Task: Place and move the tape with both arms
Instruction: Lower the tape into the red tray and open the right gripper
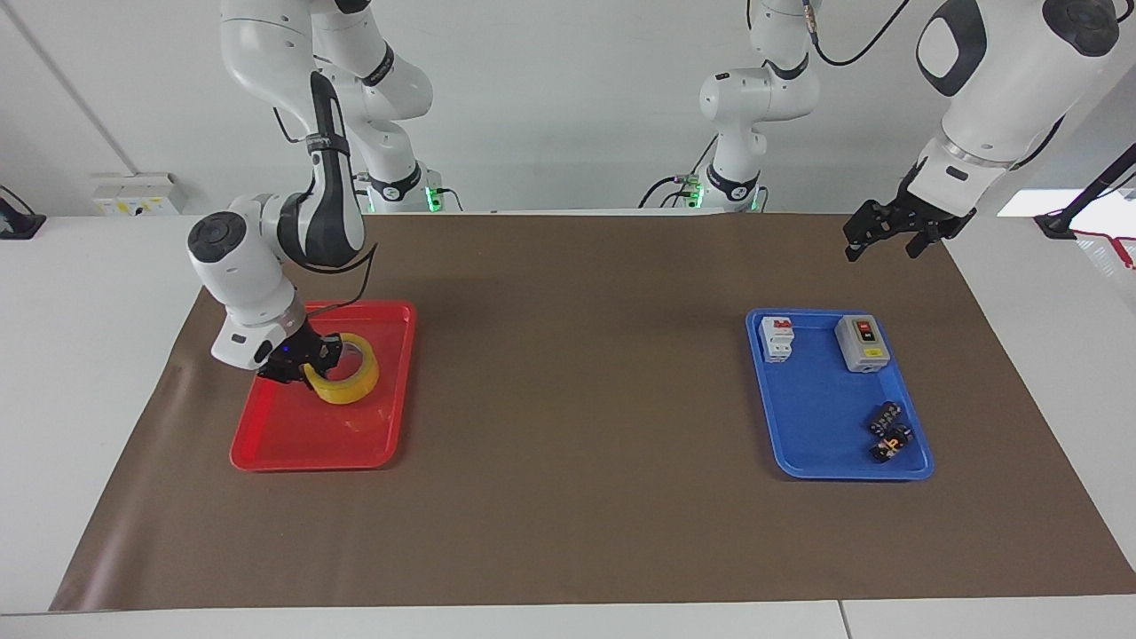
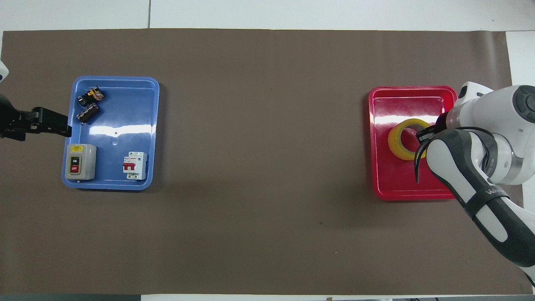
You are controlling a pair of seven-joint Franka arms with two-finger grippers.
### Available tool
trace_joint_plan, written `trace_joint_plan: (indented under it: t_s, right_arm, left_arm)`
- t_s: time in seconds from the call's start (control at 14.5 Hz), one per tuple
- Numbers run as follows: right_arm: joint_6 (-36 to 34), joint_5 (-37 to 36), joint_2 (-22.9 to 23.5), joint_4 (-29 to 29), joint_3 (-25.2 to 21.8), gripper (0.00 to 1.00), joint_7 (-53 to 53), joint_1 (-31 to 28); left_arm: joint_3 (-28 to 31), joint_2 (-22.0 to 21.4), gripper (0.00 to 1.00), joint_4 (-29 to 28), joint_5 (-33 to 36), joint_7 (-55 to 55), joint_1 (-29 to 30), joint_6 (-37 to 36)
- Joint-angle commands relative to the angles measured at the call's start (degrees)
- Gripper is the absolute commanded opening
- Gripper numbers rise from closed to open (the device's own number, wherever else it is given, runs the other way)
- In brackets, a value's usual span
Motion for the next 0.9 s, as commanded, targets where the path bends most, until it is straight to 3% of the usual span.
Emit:
trace_joint_plan:
  t_s: [0.0, 0.83]
  right_arm:
    - [1.0, -0.6, -1.4, -1.5, 0.5, 0.00, -2.5, -1.3]
    - [5.5, -2.2, -1.7, -4.4, 0.4, 0.00, -2.6, -1.5]
  left_arm:
    - [0.3, 0.3, 1.00, 0.7, -0.2, 0.9, -0.1, -1.0]
    - [0.3, 0.3, 1.00, 0.7, -0.3, 0.8, -0.2, -0.5]
